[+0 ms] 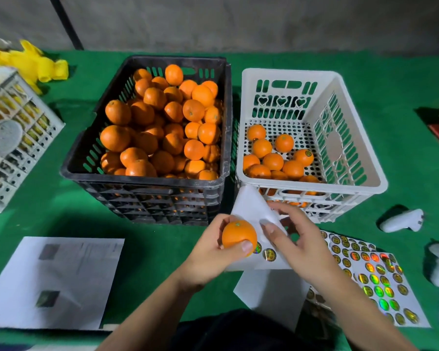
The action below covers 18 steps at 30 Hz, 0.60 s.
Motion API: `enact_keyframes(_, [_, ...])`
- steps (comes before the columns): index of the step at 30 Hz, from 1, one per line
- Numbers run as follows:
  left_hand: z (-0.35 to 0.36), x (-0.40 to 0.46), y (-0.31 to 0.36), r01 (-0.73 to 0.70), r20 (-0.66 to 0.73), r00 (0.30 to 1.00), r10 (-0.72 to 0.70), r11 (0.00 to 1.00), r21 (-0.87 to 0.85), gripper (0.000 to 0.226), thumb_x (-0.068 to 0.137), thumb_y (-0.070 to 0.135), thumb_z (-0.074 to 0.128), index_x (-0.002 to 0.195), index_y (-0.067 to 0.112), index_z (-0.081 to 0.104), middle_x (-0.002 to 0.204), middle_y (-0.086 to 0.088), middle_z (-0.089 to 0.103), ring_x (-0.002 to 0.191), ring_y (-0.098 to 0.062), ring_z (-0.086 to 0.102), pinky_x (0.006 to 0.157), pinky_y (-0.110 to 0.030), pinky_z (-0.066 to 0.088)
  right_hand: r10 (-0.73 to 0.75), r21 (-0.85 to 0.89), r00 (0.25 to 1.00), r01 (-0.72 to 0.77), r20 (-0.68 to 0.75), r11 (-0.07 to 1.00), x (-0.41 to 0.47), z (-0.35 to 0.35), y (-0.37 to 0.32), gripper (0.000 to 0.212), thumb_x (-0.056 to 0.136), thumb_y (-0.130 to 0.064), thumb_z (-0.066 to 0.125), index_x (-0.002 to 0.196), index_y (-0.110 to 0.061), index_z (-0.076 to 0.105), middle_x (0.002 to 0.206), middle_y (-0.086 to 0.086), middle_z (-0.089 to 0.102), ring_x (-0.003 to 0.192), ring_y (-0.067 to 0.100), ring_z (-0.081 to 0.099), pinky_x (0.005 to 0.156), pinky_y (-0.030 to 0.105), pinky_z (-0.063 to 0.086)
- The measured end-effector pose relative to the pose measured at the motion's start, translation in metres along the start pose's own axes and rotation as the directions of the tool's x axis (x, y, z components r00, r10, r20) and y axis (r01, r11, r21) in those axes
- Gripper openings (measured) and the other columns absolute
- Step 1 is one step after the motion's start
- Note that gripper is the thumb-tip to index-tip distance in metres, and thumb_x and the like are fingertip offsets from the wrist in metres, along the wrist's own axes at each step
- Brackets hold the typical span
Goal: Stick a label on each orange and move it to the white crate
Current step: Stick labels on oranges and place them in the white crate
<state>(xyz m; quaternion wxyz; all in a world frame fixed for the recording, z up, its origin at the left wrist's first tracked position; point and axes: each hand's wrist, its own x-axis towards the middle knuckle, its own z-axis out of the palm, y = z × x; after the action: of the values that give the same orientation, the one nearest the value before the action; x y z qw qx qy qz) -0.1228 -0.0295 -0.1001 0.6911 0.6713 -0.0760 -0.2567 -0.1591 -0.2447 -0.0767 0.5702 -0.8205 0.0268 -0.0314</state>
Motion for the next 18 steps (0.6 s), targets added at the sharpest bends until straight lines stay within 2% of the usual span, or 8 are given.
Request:
enact_keyframes(2, [0.001,0.0,0.002,0.003,0.002,1.0,-0.003,1.0,-0.011,0.059,0.074,0.041,0.084,0.124,0.02,0.059,0.11,0.008,0.071,0.101,-0.01,0.07,0.085,-0.027,0.056,-0.062,-0.078,0.992,0.054,-0.106,0.996,0.002,0.001,-0.004,0.025,0.1,-0.048,0.061,0.124,-0.043,0.066,0.106,-0.016,0.068,0.093,0.013,0.066,0.077,0.016,0.049])
enact_keyframes(4, [0.002,-0.001,0.004,-0.001,0.015,1.0,0.001,1.0,-0.014,0.06,0.074,0.038,0.085,0.125,0.019,0.059,0.112,0.004,0.07,0.102,-0.011,0.07,0.085,-0.027,0.056,-0.105,-0.128,0.981,0.084,-0.166,0.988,0.006,0.001,-0.004,0.019,0.102,-0.036,0.063,0.12,-0.039,0.069,0.104,-0.017,0.07,0.093,0.013,0.066,0.078,0.015,0.047])
enact_keyframes(6, [0.002,-0.001,0.006,-0.007,0.022,1.0,0.007,1.0,-0.025,0.06,0.075,0.037,0.084,0.126,0.018,0.058,0.11,0.01,0.071,0.102,-0.009,0.07,0.085,-0.025,0.056,-0.086,-0.092,0.981,0.071,-0.176,0.993,0.009,0.001,-0.003,0.021,0.103,-0.02,0.067,0.115,-0.036,0.073,0.102,-0.017,0.075,0.093,0.008,0.07,0.078,0.013,0.048])
enact_keyframes(8, [0.003,-0.001,0.006,-0.011,0.011,1.0,0.012,0.999,-0.03,0.06,0.076,0.038,0.084,0.126,0.018,0.058,0.108,0.015,0.071,0.101,-0.006,0.071,0.084,-0.023,0.055,0.023,0.103,0.984,-0.005,-0.176,0.995,0.013,0.001,-0.003,0.025,0.103,-0.014,0.066,0.109,-0.035,0.078,0.1,-0.012,0.079,0.09,0.003,0.072,0.077,0.014,0.052])
enact_keyframes(10, [0.001,-0.001,0.007,-0.013,-0.026,1.0,0.012,0.999,-0.039,0.061,0.076,0.039,0.084,0.127,0.02,0.058,0.109,0.016,0.072,0.101,-0.006,0.071,0.084,-0.022,0.055,0.2,0.334,0.963,-0.132,-0.18,0.933,0.015,-0.001,-0.004,0.029,0.105,-0.012,0.06,0.106,-0.03,0.082,0.104,-0.001,0.08,0.093,0.014,0.074,0.082,0.028,0.058])
enact_keyframes(12, [-0.002,-0.001,0.006,-0.011,-0.068,0.998,0.007,0.999,-0.053,0.06,0.076,0.041,0.085,0.127,0.025,0.059,0.112,0.015,0.072,0.103,-0.007,0.072,0.083,-0.021,0.056,0.316,0.442,0.927,-0.201,-0.203,0.874,0.017,-0.006,-0.004,0.031,0.105,-0.006,0.057,0.107,-0.024,0.082,0.105,0.007,0.08,0.092,0.021,0.073,0.09,0.041,0.06])
enact_keyframes(15, [-0.004,0.0,0.005,-0.022,-0.1,0.995,0.016,0.998,-0.053,0.052,0.076,0.04,0.088,0.121,0.036,0.063,0.114,0.012,0.072,0.105,-0.011,0.072,0.084,-0.023,0.056,0.257,0.348,0.919,-0.147,-0.298,0.926,0.018,-0.013,-0.009,0.024,0.102,-0.001,0.063,0.118,-0.016,0.073,0.097,0.004,0.08,0.085,0.016,0.074,0.09,0.034,0.063])
enact_keyframes(18, [-0.002,0.0,0.007,-0.03,-0.104,0.994,0.028,0.999,-0.019,0.055,0.075,0.047,0.092,0.12,0.039,0.062,0.117,0.01,0.071,0.106,-0.013,0.073,0.083,-0.023,0.057,0.14,0.298,0.917,-0.024,-0.373,0.954,0.013,-0.014,-0.021,0.021,0.096,-0.003,0.072,0.109,-0.02,0.074,0.093,0.003,0.078,0.087,0.02,0.075,0.087,0.032,0.062])
